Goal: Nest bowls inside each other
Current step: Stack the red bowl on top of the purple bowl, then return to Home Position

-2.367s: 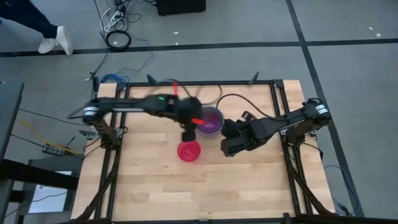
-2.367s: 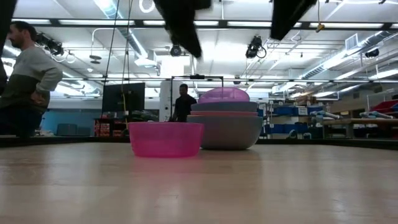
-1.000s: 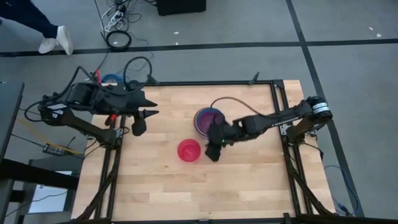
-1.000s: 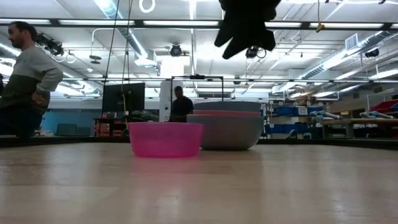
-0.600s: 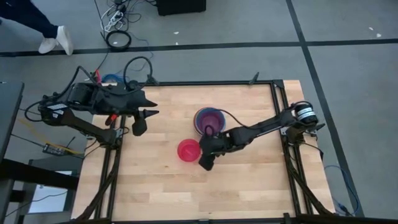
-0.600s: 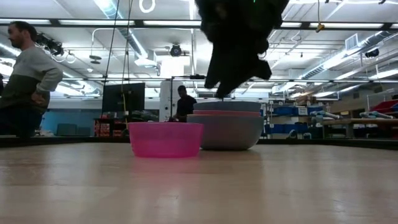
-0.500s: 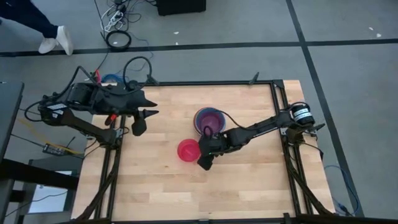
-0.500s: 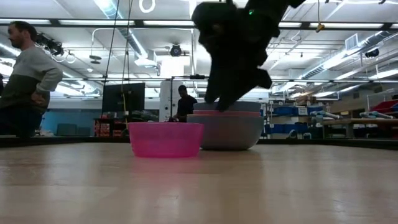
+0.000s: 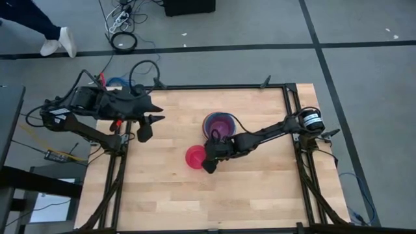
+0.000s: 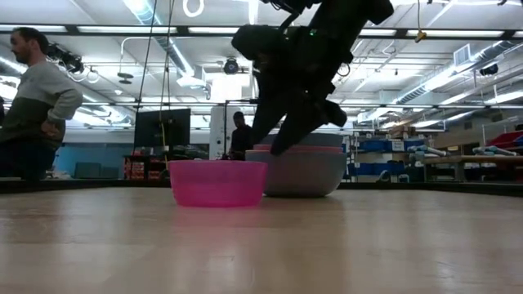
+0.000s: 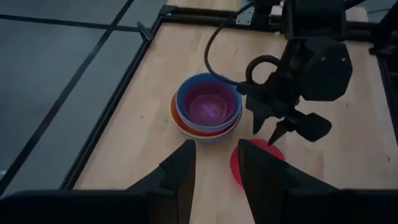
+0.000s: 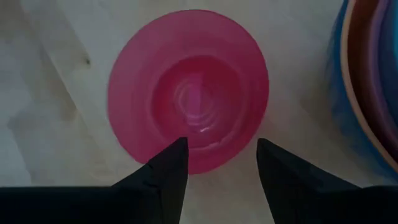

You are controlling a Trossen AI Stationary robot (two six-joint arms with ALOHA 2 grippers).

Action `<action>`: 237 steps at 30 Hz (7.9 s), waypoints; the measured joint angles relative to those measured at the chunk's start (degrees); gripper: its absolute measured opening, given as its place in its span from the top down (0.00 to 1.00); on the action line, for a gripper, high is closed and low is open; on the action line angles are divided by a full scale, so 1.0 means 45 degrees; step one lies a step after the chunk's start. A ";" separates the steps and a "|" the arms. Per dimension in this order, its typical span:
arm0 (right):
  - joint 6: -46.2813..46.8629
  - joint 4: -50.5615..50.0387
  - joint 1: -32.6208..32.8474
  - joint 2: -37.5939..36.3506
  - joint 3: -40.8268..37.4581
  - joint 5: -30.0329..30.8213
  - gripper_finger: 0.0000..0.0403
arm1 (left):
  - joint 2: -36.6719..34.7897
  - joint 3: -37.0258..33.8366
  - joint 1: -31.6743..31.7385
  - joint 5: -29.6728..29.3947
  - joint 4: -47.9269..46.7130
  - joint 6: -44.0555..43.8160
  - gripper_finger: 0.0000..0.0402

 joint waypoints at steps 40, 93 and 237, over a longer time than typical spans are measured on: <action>-0.2341 0.0087 -0.0010 -0.1130 0.0010 0.1176 0.99 | -0.0097 -0.3332 0.0005 -0.0003 0.0838 -0.0983 0.68; -0.4295 -0.3716 -0.3261 -0.4670 0.0015 0.2156 0.62 | -0.0364 -0.3317 0.0005 -0.0005 0.2169 -0.0024 0.68; -0.9345 1.0241 -0.1545 -2.0384 -1.7014 -0.1523 0.62 | -1.3255 -2.1036 -0.0967 -0.5328 1.6105 0.2668 0.68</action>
